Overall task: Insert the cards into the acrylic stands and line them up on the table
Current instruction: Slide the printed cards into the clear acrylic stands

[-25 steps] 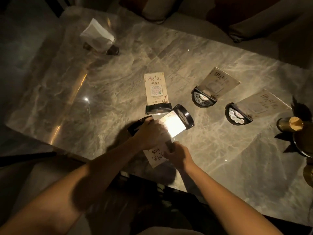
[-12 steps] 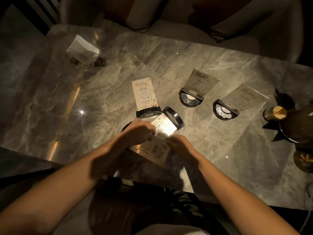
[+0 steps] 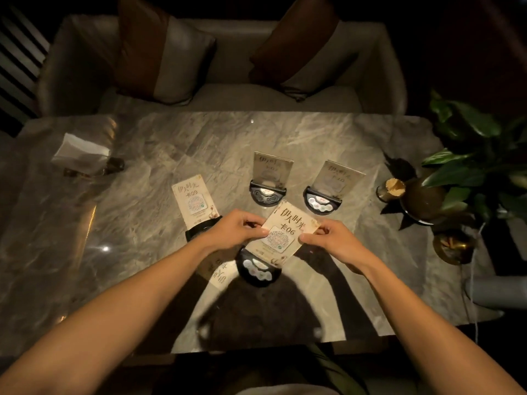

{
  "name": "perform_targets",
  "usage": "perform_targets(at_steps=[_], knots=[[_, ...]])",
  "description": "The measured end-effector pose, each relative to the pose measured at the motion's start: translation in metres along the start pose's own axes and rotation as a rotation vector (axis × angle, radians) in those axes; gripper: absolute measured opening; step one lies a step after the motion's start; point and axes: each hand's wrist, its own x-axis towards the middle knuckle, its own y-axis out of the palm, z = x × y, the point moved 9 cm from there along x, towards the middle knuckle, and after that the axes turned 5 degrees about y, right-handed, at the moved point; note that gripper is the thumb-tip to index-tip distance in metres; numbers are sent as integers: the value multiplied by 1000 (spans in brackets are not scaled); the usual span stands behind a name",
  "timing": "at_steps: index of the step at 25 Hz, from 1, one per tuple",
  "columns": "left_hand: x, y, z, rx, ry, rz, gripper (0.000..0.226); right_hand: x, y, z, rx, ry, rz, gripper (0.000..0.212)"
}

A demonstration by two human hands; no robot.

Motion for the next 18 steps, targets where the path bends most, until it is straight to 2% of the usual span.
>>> perform_targets(at_steps=[3,5,8,11,18], knots=[[33,20,-10,-42,36,-63,22,-10,-34,-7,73,-24,-193,19],[53,34,-13,6,61,-130,18,-11,-57,-11,18,-46,-326,21],[71,51,-13,43,49,-238,18,-12,-80,-15,-25,-58,-437,20],[84,60,-6,60,-7,-362,19,-16,-92,-17,27,-92,-496,15],[85,69,7,32,-51,-393,12,-5,-93,-34,-21,-57,-471,12]])
